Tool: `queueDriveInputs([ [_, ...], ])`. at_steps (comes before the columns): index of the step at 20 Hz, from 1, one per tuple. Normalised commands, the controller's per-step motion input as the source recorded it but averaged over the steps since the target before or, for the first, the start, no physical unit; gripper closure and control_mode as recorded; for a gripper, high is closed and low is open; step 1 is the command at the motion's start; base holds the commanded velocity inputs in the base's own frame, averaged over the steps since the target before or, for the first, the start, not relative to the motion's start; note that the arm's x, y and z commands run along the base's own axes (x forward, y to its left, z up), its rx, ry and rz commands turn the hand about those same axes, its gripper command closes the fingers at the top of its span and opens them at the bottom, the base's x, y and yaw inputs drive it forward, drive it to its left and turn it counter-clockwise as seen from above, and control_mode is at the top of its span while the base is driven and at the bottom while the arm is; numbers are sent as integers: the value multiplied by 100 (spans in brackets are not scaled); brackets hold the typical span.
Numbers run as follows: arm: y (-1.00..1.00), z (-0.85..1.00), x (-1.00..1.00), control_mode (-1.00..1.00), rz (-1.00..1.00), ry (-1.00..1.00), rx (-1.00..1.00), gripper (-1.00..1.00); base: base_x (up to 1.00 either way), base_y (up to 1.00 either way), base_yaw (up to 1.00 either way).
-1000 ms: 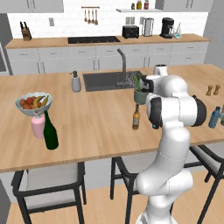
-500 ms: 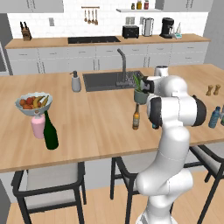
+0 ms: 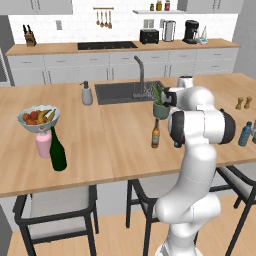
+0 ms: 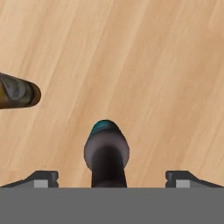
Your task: Move the plastic bottles in the middle to the plastics group, and the glass bottles in the middle to the glass group.
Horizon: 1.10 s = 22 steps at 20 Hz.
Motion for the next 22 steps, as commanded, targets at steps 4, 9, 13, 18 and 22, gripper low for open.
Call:
queueDriveInputs([
  [4,2,-13,1,-100,0,0,3,100,0,0,0],
  [9,1,-11,1,-100,0,0,1,100,0,0,0],
  [13,0,-5,-2,-100,5,0,1,100,0,0,0],
  [18,0,18,-56,-100,7,0,2,100,0,0,0],
  [22,12,27,-80,-100,0,0,0,100,0,0,0],
])
